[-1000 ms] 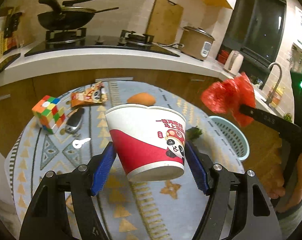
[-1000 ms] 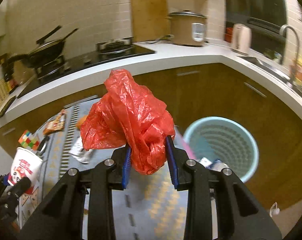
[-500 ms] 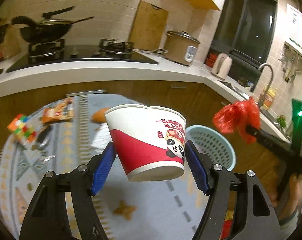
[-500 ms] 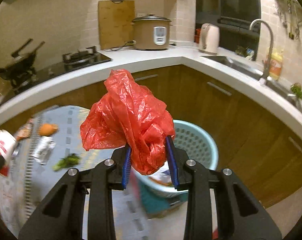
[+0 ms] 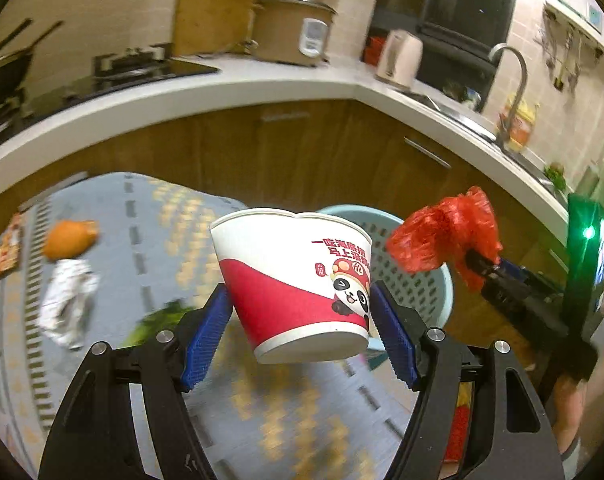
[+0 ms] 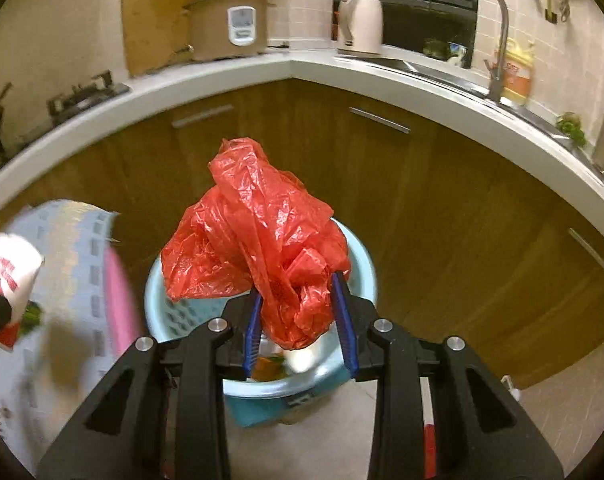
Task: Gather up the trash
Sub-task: 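Carry the paper cup and red bag with both tools over the basket, then open both tools to drop the cup and bag into the basket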
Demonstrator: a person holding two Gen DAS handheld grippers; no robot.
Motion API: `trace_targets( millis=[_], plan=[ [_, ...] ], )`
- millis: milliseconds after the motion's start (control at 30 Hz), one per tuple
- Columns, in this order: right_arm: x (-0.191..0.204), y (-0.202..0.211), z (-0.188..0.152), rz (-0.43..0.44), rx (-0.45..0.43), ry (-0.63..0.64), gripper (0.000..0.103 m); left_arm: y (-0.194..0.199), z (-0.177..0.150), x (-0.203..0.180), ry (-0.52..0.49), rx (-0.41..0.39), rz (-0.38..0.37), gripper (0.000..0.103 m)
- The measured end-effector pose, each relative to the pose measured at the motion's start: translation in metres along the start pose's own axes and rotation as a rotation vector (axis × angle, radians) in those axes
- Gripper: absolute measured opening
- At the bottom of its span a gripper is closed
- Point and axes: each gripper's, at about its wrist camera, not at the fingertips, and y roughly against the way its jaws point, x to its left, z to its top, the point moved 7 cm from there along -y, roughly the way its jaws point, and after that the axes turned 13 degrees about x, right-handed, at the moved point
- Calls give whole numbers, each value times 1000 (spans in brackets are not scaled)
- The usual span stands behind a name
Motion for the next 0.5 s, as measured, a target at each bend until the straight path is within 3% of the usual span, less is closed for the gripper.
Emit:
trace_targets(
  millis=[333, 400, 500],
  plan=[
    [-23, -55, -4, 30, 145, -51, 33, -64, 24, -40, -55, 90, 11, 69],
    [-24, -59, -1, 28, 145, -55, 48, -68, 27, -42, -58, 92, 12, 70],
    [-24, -62, 2, 27, 140, -47, 56, -68, 32, -41, -55, 84, 20, 81]
  ],
)
